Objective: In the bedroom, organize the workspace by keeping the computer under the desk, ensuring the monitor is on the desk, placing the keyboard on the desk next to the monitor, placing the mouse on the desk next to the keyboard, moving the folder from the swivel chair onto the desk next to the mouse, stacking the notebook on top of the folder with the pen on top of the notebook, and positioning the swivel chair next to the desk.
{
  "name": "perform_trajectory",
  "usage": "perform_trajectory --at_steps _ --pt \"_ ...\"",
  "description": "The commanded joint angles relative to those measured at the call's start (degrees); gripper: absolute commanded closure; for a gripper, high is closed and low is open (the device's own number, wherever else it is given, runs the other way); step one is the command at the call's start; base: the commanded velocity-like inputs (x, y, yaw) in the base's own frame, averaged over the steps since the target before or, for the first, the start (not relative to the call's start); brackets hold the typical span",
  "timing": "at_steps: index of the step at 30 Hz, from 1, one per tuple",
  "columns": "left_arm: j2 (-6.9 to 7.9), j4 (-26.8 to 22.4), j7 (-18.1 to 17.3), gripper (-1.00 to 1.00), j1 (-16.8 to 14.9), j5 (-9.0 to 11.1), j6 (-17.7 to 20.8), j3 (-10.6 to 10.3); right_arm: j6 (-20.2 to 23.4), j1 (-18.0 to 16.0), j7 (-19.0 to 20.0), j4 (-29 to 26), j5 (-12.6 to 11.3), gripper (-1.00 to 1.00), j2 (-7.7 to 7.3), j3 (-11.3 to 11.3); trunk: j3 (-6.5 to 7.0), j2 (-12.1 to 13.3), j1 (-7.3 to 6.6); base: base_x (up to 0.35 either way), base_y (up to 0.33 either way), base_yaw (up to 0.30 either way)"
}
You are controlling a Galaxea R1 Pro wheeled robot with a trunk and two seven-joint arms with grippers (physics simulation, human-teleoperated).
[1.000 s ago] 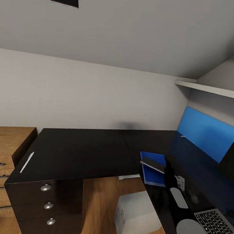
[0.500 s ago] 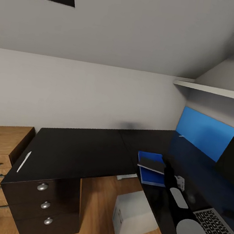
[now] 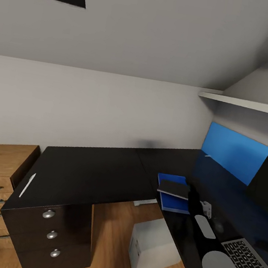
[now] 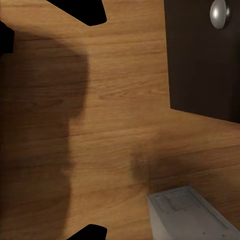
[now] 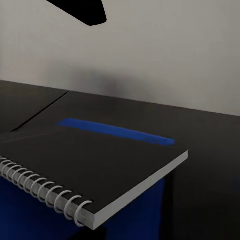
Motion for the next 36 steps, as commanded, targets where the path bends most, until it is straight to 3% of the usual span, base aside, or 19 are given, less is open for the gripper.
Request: perform_trajectory --at_steps 1,26,36 --pt "0.08 -0.1 0.4 -1.0 0.0 0.4 0.1 -0.2 -0.1 0.0 0.4 0.1 -0.6 -1.0 -0.02 0.0 -0.05 0.0 0.0 0.0 0.0 0.0" --pt "0.06 -0.1 0.2 -1.0 0.0 0.4 0.1 -0.2 0.0 0.0 0.4 0.1 -0.6 -1.0 -0.05 0.1 -0.05 0.0 0.0 -0.04 0.0 0.0" --pt "0.07 -0.1 0.2 -1.0 0.0 0.4 0.1 -0.2 0.0 0.0 0.8 -0.3 -0.7 -1.0 0.32 0.3 1.75 4.0 -2.2 0.0 0.0 0.0"
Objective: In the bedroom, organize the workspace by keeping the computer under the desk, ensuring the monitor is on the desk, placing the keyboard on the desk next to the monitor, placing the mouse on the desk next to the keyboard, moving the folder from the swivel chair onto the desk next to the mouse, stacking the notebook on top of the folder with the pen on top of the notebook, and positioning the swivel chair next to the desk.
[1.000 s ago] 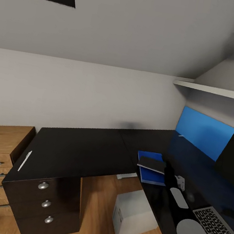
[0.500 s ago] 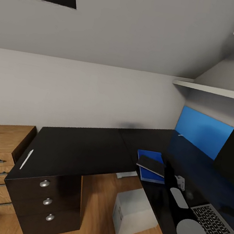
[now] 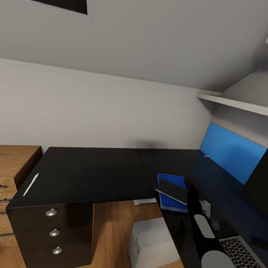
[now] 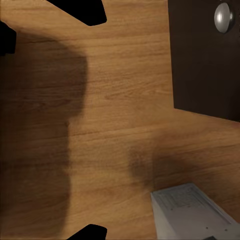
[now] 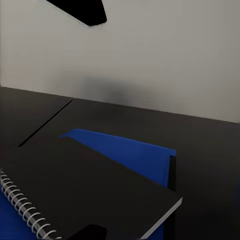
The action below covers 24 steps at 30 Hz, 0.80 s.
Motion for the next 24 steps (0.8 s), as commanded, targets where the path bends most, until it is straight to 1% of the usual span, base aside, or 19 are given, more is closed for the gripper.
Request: perform_trajectory --at_steps 1,10,11,21,24 --pt "0.06 -0.1 0.4 -1.0 0.0 0.4 0.1 -0.2 -0.1 0.0 0.4 0.0 -0.6 -1.0 0.1 0.0 0.14 0.4 -0.23 0.0 0.0 0.0" --pt "0.05 -0.1 0.6 -1.0 0.0 0.4 0.2 -0.2 0.0 0.0 1.9 0.0 -0.8 -1.0 1.96 -0.1 1.75 4.0 -2.2 0.0 0.0 0.0" --pt "0.05 -0.1 0.6 -1.0 0.0 0.4 0.2 -0.2 -0.1 0.0 2.0 0.1 -0.9 -1.0 2.34 -0.1 1.93 4.4 -2.42 0.0 0.0 0.106" --pt "0.05 -0.1 0.6 -1.0 0.0 0.4 0.2 -0.1 -1.0 0.0 1.9 0.4 -0.9 -1.0 2.59 0.0 3.73 8.4 -4.62 0.0 0.0 0.224" --pt "0.05 -0.1 0.6 -1.0 0.0 0.4 0.2 -0.1 -1.6 0.0 1.9 0.4 -0.6 -1.0 3.29 0.1 4.27 9.6 -5.28 0.0 0.0 0.267"
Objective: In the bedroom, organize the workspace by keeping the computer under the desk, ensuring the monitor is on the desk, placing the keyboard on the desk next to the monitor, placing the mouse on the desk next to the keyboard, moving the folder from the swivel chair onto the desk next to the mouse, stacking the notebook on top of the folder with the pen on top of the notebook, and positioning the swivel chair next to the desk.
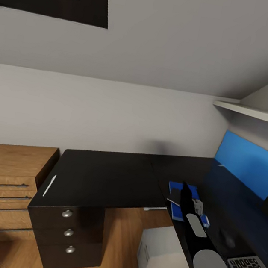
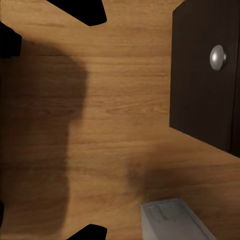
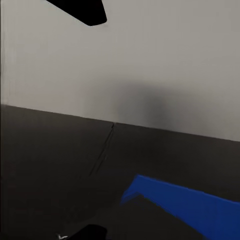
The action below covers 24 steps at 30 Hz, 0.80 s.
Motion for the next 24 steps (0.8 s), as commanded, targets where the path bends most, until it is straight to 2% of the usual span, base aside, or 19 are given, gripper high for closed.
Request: perform_trajectory --at_steps 1,8,11,16,17,18,22,24 --pt "0.06 -0.1 0.4 -1.0 0.0 0.4 0.1 -0.2 -0.3 0.0 0.4 0.1 -0.1 -1.0 0.85 0.2 0.14 0.4 -0.22 0.0 0.0 0.272" --pt "0.06 -0.1 0.4 -1.0 0.0 0.4 0.1 -0.2 -1.6 0.0 0.3 0.0 5.1 -1.0 2.97 2.7 1.39 3.2 -1.76 0.0 0.0 0.274" --pt "0.06 -0.1 0.4 -1.0 0.0 0.4 0.1 -0.2 -2.6 -0.1 0.3 0.1 7.5 -1.0 3.71 3.3 1.39 3.2 -1.76 0.0 0.0 0.276" --pt "0.06 0.0 0.4 -1.0 0.0 0.4 0.1 -0.2 -3.3 -0.1 0.2 0.2 10.0 -1.0 4.22 3.6 1.39 3.2 -1.76 0.0 0.0 0.276" --pt "0.06 0.0 0.5 -1.0 0.0 0.4 0.1 -0.2 -3.5 0.0 0.2 0.3 11.6 -1.0 5.4 3.8 1.39 3.2 -1.76 0.0 0.0 0.277" --pt "0.06 0.0 0.5 -1.0 0.0 0.4 0.1 -0.2 -3.6 0.0 0.2 0.4 12.3 -1.0 5.99 3.8 1.39 3.2 -1.76 0.0 0.0 0.277" --pt "0.06 0.3 0.5 -1.0 0.0 0.4 0.1 -0.2 -3.7 -0.1 0.2 1.1 14.1 -1.0 7.02 4.3 1.39 3.2 -1.76 0.0 0.0 0.277" --pt "-0.1 0.7 0.5 -1.0 0.0 0.4 0.1 -0.2 -4.0 0.0 0.1 2.2 15.9 -1.0 7.76 4.9 1.39 3.2 -1.76 0.0 0.0 0.277"
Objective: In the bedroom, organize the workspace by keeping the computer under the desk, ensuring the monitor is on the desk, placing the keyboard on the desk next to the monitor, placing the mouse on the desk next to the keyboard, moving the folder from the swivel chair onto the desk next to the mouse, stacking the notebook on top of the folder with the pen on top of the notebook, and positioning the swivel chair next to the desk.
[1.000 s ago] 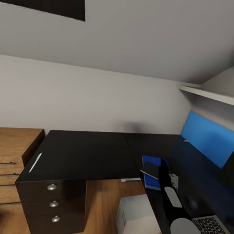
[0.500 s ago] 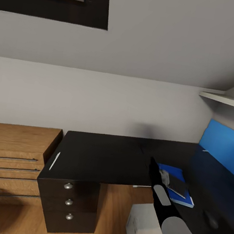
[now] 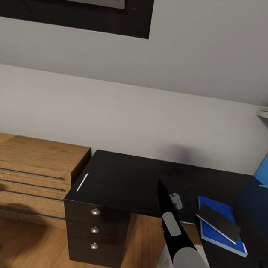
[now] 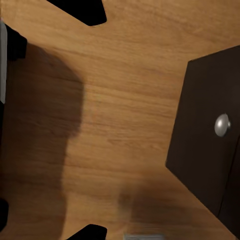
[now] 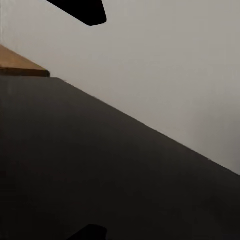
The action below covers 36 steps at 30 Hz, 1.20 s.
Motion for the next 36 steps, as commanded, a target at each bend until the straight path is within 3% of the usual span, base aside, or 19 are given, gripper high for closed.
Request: perform_trajectory --at_steps 1,2,5,11,23,36 --pt "-0.05 0.0 0.4 -1.0 0.0 0.4 0.1 -0.2 -0.3 -0.1 0.5 0.4 0.0 -1.0 0.32 0.0 -0.05 0.0 0.01 0.0 0.0 0.277" --pt "-0.52 0.4 0.4 -1.0 0.0 0.3 0.1 -0.1 -1.9 0.0 0.5 1.6 2.7 -1.0 1.43 1.0 -0.05 0.0 0.01 0.0 0.0 0.277" --pt "-0.97 0.7 0.4 -1.0 0.0 0.3 0.1 -0.1 -4.2 0.0 0.4 2.7 5.4 -1.0 2.33 2.6 -0.05 0.0 0.01 0.0 0.0 0.277" --pt "-1.21 1.3 0.4 -1.0 0.0 0.2 0.1 -0.1 -7.9 0.0 0.3 5.2 8.0 -1.0 2.33 5.5 -0.05 0.0 0.01 0.0 0.0 0.279" --pt "-1.28 1.5 0.4 -1.0 0.0 0.2 0.1 -0.1 -12.7 0.0 0.3 7.8 8.9 -1.0 2.33 10.3 -0.05 0.0 0.01 0.0 0.0 0.283" --pt "-1.3 1.5 0.4 -1.0 0.0 0.2 0.1 -0.1 -15.4 0.0 0.3 9.8 9.3 -1.0 2.33 12.1 -0.05 0.0 0.01 0.0 0.0 0.283"
